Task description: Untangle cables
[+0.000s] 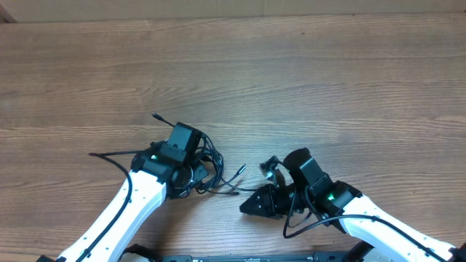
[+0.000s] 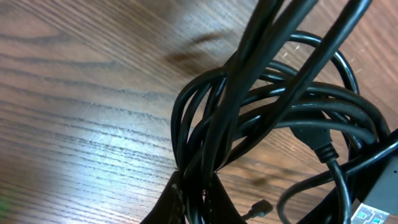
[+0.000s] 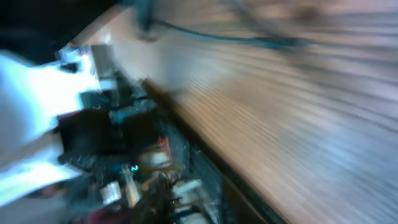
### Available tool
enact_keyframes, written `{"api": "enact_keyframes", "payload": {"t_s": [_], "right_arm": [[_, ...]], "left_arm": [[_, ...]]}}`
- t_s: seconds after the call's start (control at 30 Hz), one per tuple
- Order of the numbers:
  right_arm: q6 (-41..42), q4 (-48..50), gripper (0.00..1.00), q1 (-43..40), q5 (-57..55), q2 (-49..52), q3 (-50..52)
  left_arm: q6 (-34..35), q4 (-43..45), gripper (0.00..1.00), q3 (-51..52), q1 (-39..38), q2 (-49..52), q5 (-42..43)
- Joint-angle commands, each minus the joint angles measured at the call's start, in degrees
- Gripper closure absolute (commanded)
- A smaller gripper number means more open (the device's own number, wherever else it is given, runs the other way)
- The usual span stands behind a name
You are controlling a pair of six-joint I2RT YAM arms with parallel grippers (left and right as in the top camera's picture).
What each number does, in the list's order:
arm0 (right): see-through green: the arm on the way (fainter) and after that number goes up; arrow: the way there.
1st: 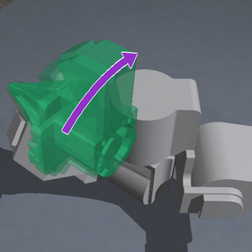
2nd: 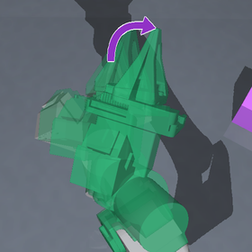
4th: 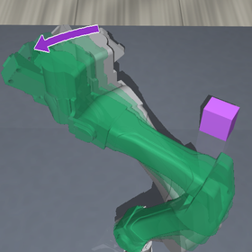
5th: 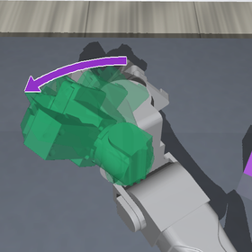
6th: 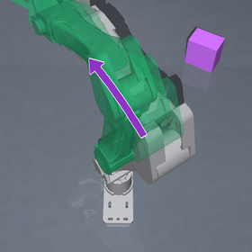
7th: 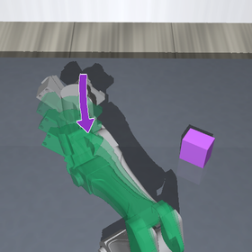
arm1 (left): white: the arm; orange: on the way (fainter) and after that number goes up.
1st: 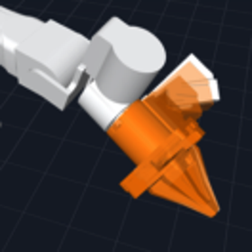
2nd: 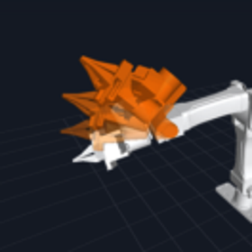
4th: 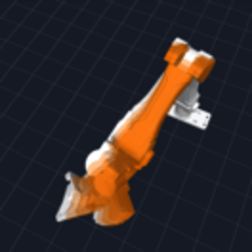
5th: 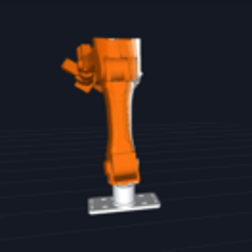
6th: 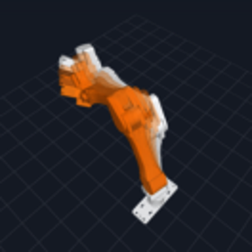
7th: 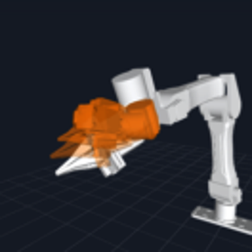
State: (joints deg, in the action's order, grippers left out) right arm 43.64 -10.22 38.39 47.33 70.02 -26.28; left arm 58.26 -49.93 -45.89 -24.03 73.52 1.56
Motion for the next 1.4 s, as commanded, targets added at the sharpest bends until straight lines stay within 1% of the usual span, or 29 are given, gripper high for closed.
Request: {"api": "enact_keyframes", "payload": {"t_s": [0.0,0.1,0.23,0.27,0.4,0.53,0.77,0.83,0.97,1.07,1.2,1.27,1.37], "right_arm": [[-1.81,3.82,0.81,-0.46,9.88,-2.36,-1.09],[-1.77,4.87,0.80,-1.81,10.19,-4.50,-2.47],[-1.73,9.73,0.68,-4.15,6.69,-6.34,-3.72],[-1.70,11.45,0.67,-4.48,5.33,-6.38,-3.82],[1.18,17.94,0.68,-4.59,-0.92,-6.36,-3.85],[1.55,19.08,0.69,-3.23,-5.42,-6.34,-3.85],[1.51,15.37,0.69,-0.09,-15.89,-6.21,-3.85],[1.49,13.14,0.72,-0.09,-18.69,-6.21,-3.85],[1.49,7.28,0.75,-0.09,-25.29,-6.21,-3.85],[1.49,3.15,0.75,-0.15,-30.18,-6.21,-3.85],[1.51,1.27,0.74,-0.15,-31.67,-6.21,-3.85],[1.51,1.31,0.72,-0.15,-31.63,-6.21,-3.85],[1.51,1.73,0.72,-0.15,-30.56,-6.21,-3.85]], "left_arm": [[-1.46,0.09,0.96,-1.16,-0.37,-0.04,1.92],[-4.87,0.63,0.96,-1.16,-0.37,-1.11,2.64],[-10.51,1.14,0.96,-1.16,-0.37,-3.45,5.05],[-11.80,1.18,0.96,-1.16,-0.37,-4.15,5.90],[-13.31,1.31,0.96,-1.16,-0.44,-6.40,8.15],[-13.31,2.12,0.96,-1.16,-1.38,-7.56,10.14],[-13.31,6.49,0.96,-1.16,-6.91,-7.65,10.97],[-13.31,7.13,0.96,-1.16,-8.35,-7.67,10.95],[-13.42,6.75,0.96,-1.16,-9.03,-8.09,11.23],[-15.28,6.69,0.96,-1.16,-9.01,-9.49,12.15],[-17.62,6.69,0.96,-1.16,-9.01,-12.17,13.57],[-17.59,6.73,0.96,-1.16,-9.01,-13.90,13.55],[-17.57,7.32,0.96,-1.16,-9.01,-15.80,14.16]]}}
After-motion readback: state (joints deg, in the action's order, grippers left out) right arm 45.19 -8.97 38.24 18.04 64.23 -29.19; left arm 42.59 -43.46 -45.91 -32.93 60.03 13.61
